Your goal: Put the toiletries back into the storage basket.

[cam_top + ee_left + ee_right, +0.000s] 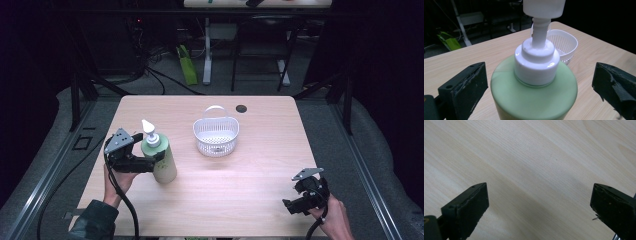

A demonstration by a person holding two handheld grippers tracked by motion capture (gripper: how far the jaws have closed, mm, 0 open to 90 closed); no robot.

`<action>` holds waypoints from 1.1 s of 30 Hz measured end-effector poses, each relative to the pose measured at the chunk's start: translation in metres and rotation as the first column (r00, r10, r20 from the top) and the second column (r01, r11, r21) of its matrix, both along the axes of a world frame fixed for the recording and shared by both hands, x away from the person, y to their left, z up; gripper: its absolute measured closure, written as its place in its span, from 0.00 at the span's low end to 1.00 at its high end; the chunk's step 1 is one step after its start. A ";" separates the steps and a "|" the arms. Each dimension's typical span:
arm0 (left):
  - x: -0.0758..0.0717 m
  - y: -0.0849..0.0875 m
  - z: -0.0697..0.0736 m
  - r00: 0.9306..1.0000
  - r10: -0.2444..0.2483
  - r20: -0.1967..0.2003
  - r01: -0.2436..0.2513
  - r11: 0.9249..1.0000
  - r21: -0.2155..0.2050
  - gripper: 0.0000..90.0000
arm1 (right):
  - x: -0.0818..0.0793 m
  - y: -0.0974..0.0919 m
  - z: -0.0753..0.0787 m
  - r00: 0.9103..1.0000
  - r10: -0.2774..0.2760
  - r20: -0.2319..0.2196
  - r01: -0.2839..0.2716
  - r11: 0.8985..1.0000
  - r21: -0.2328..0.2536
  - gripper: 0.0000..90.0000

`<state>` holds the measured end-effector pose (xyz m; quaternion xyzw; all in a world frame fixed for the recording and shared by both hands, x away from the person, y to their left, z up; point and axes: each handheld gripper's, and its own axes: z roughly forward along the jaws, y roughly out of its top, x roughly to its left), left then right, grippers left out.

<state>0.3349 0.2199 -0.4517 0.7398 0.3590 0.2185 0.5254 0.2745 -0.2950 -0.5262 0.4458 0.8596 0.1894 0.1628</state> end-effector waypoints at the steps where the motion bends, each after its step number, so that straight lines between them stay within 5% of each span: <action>1: 0.000 0.000 0.000 1.000 -0.001 0.004 0.001 1.000 -0.008 0.00 | 0.000 0.000 0.000 1.000 -0.002 -0.002 0.002 1.000 0.001 0.02; 28: 0.005 -0.007 0.014 0.998 0.008 0.069 -0.003 0.997 -0.074 0.01 | 0.000 0.002 -0.001 1.000 0.006 -0.004 -0.006 1.000 0.006 0.02; 33: 0.005 -0.008 0.016 0.996 0.009 0.086 -0.001 0.996 -0.090 0.17 | 0.000 0.001 -0.001 1.000 0.006 -0.006 -0.006 1.000 0.006 0.02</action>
